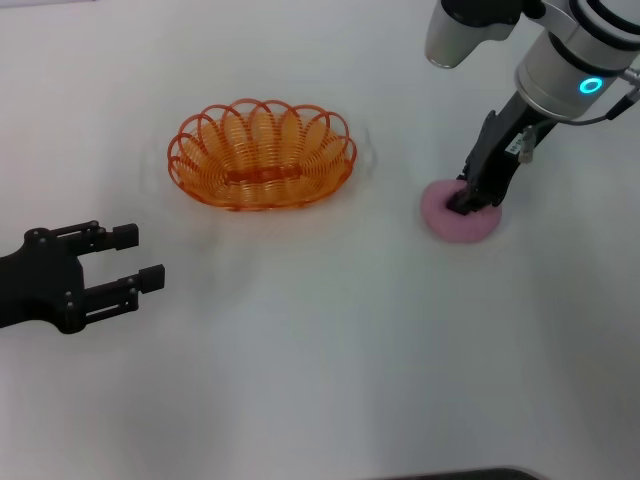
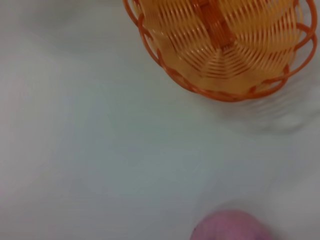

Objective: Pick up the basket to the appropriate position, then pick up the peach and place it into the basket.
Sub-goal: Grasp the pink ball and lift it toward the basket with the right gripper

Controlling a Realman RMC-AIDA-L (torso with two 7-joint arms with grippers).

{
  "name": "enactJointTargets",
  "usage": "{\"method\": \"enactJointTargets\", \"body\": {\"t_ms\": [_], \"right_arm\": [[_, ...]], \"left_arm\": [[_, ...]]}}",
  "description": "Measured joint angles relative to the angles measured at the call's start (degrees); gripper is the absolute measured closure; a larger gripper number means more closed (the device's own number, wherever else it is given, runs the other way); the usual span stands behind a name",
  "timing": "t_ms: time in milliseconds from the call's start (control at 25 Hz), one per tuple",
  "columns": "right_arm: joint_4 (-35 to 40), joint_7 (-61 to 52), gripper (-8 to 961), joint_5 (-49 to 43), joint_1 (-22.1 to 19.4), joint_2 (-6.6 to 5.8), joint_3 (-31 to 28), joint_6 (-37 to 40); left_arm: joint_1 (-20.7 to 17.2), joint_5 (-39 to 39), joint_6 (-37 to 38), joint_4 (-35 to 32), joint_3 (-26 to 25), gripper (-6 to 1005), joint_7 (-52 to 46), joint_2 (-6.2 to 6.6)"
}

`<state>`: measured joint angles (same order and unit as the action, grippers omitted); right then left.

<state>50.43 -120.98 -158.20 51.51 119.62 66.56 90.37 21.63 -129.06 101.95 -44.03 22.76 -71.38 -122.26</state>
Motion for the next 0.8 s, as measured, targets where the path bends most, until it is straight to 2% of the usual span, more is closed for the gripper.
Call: {"method": "enactJointTargets", "body": {"t_ms": [200, 800], "right_arm": [[0.02, -0.02, 759, 0.0, 0.2, -0.05, 0.06, 0.21], [0.73, -0.34, 768, -0.34, 0.75, -0.09, 0.22, 1.85]], "left_arm": [[0.08, -0.01, 0.0, 0.0, 0.0, 362, -0.07, 0.0], [0.07, -0.05, 0.01, 0.0, 0.0, 363, -0.17, 0.18]]}}
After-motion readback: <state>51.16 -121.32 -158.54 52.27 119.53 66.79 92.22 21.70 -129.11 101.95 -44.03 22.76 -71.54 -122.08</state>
